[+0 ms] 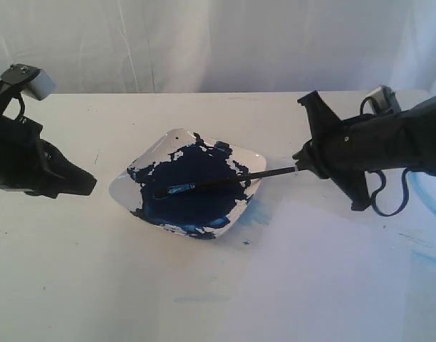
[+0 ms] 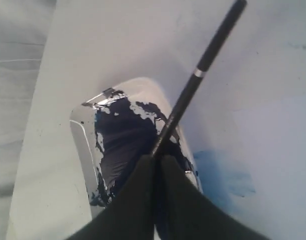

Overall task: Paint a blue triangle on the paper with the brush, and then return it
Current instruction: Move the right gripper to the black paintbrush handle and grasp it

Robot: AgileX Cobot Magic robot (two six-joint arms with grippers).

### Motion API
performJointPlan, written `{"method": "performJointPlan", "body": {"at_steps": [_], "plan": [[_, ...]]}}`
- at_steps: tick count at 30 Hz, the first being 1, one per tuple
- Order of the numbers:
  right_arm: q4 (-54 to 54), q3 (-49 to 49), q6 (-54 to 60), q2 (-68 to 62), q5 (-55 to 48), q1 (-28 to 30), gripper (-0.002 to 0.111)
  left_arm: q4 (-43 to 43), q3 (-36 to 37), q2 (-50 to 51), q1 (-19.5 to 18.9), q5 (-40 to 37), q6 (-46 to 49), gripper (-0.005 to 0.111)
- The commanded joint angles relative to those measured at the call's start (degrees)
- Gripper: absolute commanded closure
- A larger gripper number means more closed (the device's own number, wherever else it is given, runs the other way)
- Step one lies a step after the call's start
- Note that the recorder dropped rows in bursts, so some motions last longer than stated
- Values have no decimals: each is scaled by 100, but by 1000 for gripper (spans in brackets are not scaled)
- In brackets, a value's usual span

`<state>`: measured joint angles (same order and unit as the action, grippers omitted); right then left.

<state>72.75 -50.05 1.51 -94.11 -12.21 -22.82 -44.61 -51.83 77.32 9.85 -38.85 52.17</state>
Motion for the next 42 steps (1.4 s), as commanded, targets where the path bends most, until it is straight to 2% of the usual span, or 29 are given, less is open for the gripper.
{"method": "performJointPlan", "body": {"at_steps": [1, 5, 8, 13, 18, 42], "plan": [[907, -32, -7, -466, 2, -101, 85, -315, -18, -6, 21, -145, 68, 107], [1006, -238, 122, -737, 2, -184, 71, -410, -18, -6, 21, -188, 68, 107], [1006, -453, 122, -895, 57, -184, 67, -410, -18, -6, 21, -279, 68, 107], [1060, -622, 111, -1100, 99, -184, 67, -410, -18, -6, 21, -330, 68, 107], [1697, -765, 122, -1386, 99, -184, 67, -410, -18, -6, 21, -330, 68, 107], [1787, -1389, 76, -2158, 270, -184, 67, -410, -18, -6, 21, -317, 198, 107]]}}
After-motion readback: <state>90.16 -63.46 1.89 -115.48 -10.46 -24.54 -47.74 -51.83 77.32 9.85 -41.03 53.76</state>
